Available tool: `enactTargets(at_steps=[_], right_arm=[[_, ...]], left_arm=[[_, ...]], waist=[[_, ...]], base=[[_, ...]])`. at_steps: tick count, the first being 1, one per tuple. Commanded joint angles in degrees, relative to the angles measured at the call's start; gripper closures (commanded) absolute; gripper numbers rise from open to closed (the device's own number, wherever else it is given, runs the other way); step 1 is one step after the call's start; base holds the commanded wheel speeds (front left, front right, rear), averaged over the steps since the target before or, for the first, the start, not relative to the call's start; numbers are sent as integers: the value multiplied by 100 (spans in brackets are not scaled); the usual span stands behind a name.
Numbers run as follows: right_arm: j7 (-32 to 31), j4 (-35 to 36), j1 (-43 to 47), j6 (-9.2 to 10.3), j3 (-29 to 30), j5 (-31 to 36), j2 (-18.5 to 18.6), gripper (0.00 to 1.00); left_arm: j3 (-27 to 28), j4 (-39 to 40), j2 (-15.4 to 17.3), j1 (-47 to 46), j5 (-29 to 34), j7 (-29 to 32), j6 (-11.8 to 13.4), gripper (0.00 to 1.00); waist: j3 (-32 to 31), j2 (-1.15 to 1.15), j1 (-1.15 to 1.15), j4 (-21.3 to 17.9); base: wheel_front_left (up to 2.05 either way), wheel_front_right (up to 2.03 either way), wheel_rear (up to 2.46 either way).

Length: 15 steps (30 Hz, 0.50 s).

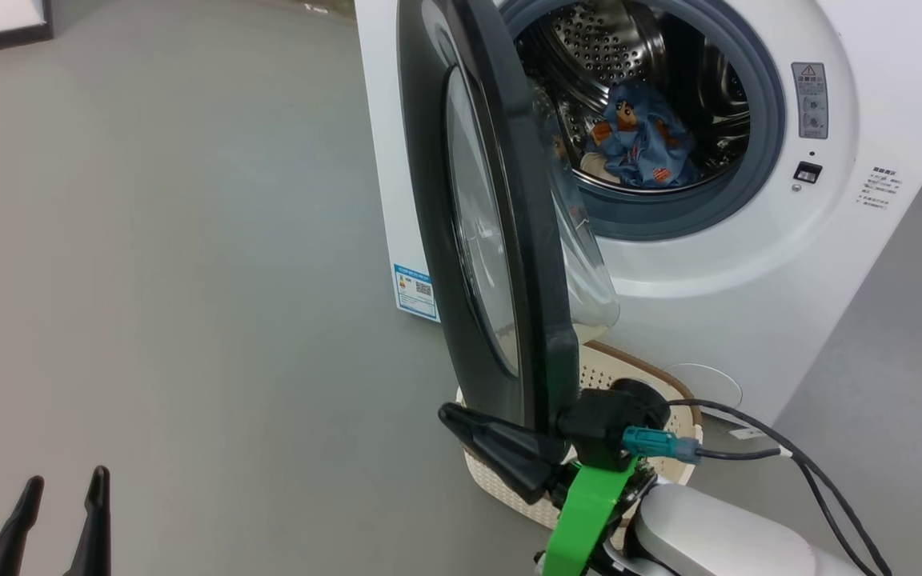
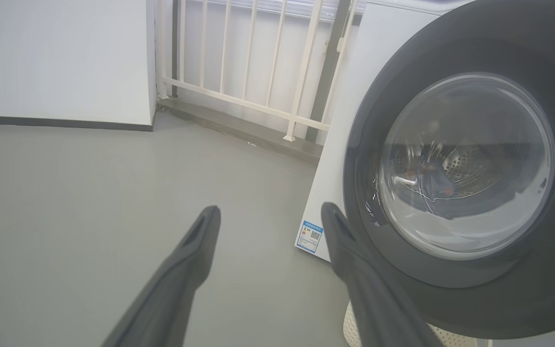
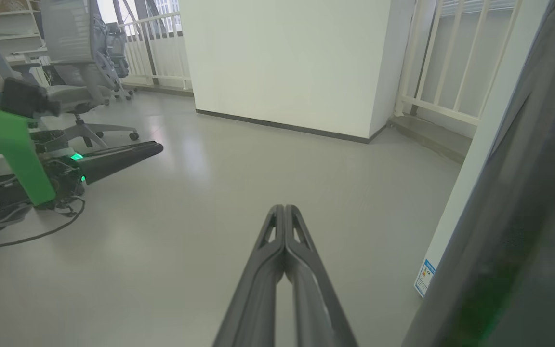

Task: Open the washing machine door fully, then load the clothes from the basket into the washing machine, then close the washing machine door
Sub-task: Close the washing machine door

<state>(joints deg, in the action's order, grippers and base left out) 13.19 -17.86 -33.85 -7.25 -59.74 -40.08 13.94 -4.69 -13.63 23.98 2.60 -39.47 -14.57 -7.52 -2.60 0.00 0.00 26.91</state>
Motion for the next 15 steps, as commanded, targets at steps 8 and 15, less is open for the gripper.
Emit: enactTargets(at_steps=[8, 15], right_arm=[[90, -412, -260, -24, -81, -248, -223, 100], [124, -878, -332, -24, -113, -348, -328, 100]], left_arm=[[249, 63, 135, -210, -41, -43, 3, 0], [259, 62, 133, -227, -53, -43, 3, 0]], waist=[[-24, 0, 0, 2], [-8, 0, 0, 34]], base=[[0, 0, 0], [0, 0, 0]])
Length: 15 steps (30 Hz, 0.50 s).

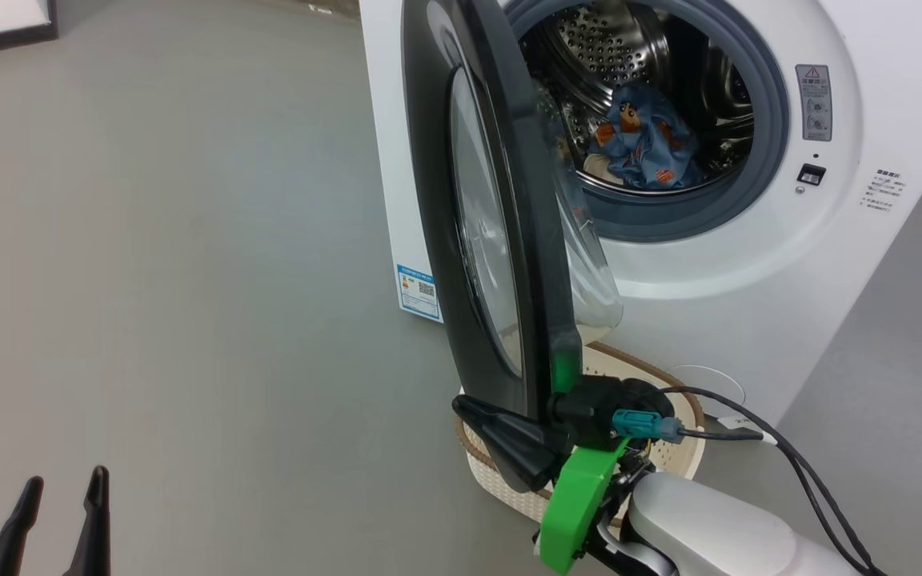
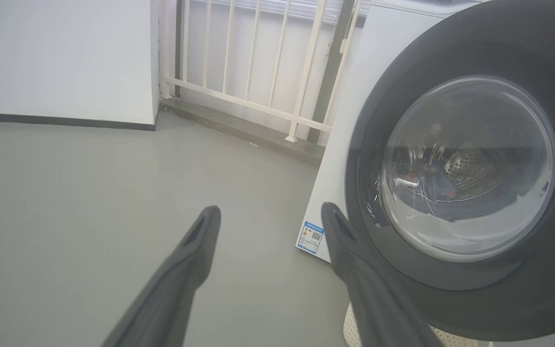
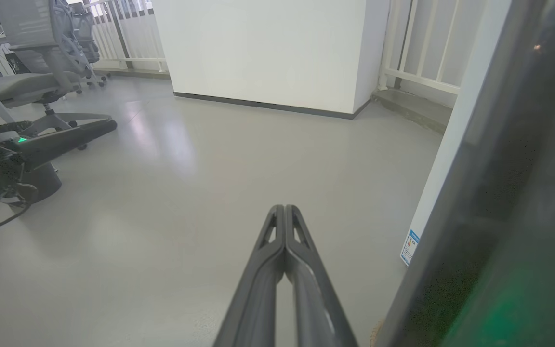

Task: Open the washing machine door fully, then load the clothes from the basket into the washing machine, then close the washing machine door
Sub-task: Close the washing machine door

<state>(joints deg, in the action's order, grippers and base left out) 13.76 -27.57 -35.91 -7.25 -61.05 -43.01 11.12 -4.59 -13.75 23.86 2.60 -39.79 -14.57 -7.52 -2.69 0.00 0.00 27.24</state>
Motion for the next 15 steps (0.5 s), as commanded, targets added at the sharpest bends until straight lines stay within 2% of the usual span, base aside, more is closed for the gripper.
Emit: enactTargets(at_steps=[1, 15], right_arm=[[69, 36, -136, -24, 12, -71, -55, 100], [95, -583, -249, -24, 157, -112, -12, 100]], left_arm=[[252, 73, 147, -229, -23, -43, 3, 0], [309, 78, 146, -200, -33, -43, 3, 0]], waist=[[4, 0, 0, 4], [42, 0, 0, -115]], base=[[0, 0, 0], [0, 0, 0]])
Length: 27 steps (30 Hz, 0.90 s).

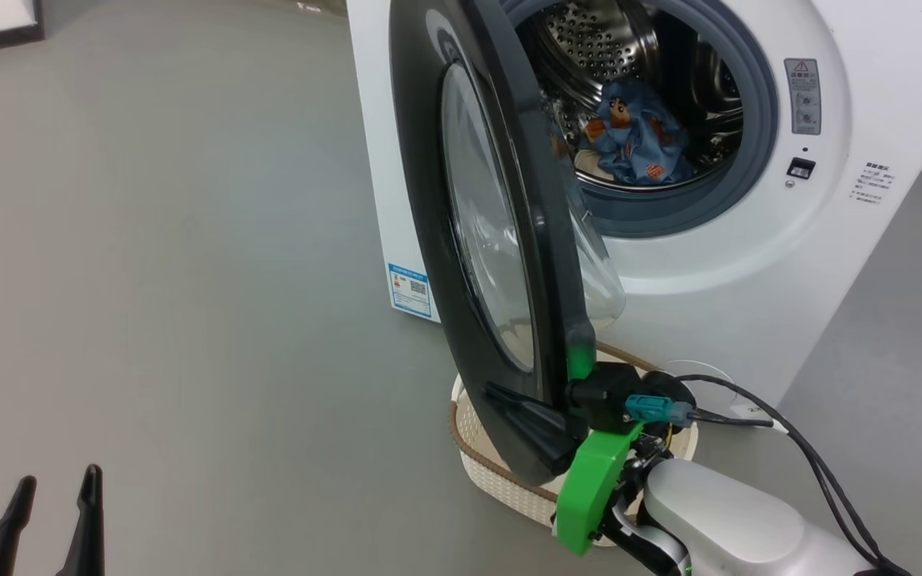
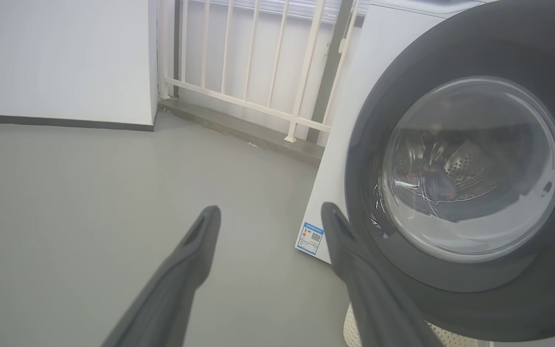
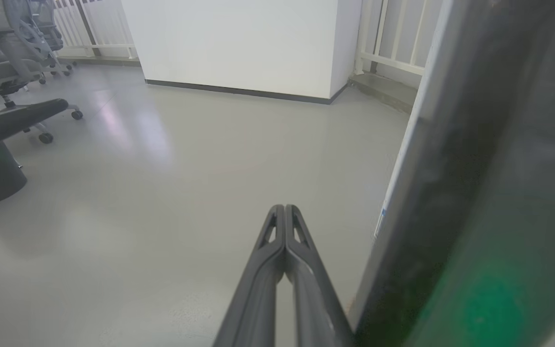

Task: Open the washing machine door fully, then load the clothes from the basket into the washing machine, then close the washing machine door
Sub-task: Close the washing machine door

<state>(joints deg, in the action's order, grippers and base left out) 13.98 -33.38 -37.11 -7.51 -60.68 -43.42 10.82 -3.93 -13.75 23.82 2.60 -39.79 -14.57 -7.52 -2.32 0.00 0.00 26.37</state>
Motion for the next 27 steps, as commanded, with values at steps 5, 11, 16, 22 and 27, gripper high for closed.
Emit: enactTargets(at_steps=[5, 11, 16, 22, 27], right_arm=[[79, -112, -124, 2, 275, -45, 103, 100], [86, -197, -92, 2, 515, -1, 195, 100], [91, -261, -90, 2, 775, 72, 223, 100], [97, -235, -139, 2, 1054, 118, 327, 100], [100, -244, -254, 2, 1300, 208, 418, 100]], left_arm=[[250, 82, 134, -192, -35, -43, 3, 0], [297, 95, 138, -161, -44, -43, 3, 0], [304, 127, 143, -166, -52, -43, 3, 0], [288, 149, 189, -254, -107, -43, 3, 0], [299, 180, 222, -309, -174, -43, 3, 0]], waist=[[18, 0, 0, -118], [50, 0, 0, -254], [138, 0, 0, -426], [316, 0, 0, -611], [516, 0, 0, -765]], base=[[0, 0, 0], [0, 0, 0], [0, 0, 0], [0, 0, 0], [0, 0, 0]])
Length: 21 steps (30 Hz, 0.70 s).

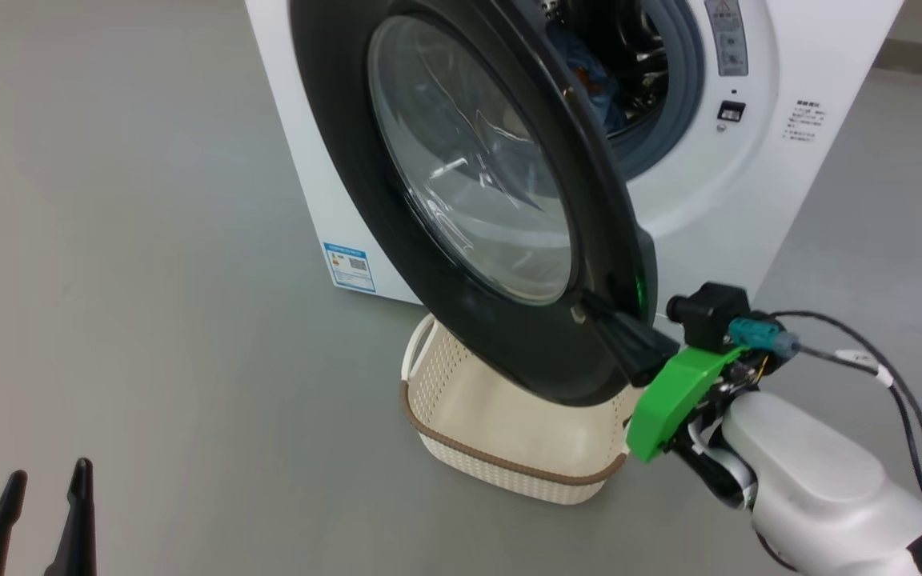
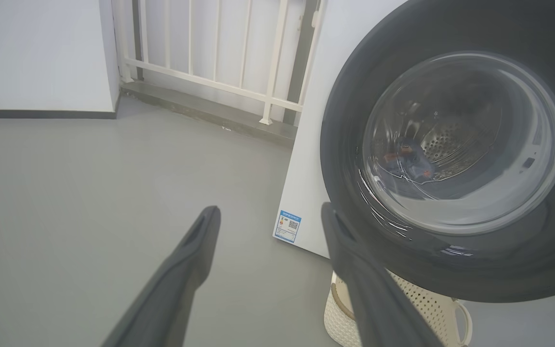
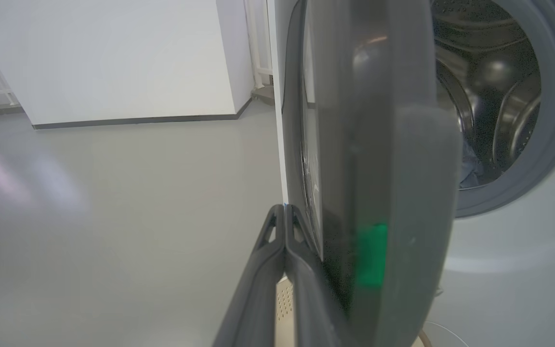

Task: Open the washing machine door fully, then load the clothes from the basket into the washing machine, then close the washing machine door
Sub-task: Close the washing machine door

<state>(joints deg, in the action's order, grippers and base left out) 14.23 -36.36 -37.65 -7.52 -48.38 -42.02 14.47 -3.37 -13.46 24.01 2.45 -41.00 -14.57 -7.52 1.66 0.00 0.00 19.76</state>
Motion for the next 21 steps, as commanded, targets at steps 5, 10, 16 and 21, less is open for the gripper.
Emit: enactTargets(at_steps=[5, 10, 16, 21], right_arm=[[75, 49, -411, 3, 336, 104, 75, 100], [76, -123, -707, 3, 584, 208, 64, 100], [76, -331, -1035, 3, 839, 353, 30, 100], [76, -536, -1380, 3, 1019, 474, 21, 100]], left_arm=[[219, 195, 279, -412, -150, -43, 3, 0], [209, 239, 378, -540, -257, -43, 3, 0], [190, 283, 494, -703, -373, -43, 3, 0], [165, 325, 584, -870, -442, -43, 3, 0]], waist=[[378, 0, 0, -242], [667, 0, 0, -335], [1028, 0, 0, -404], [1333, 0, 0, -421]], base=[[0, 0, 0], [0, 0, 0], [0, 0, 0], [0, 0, 0]])
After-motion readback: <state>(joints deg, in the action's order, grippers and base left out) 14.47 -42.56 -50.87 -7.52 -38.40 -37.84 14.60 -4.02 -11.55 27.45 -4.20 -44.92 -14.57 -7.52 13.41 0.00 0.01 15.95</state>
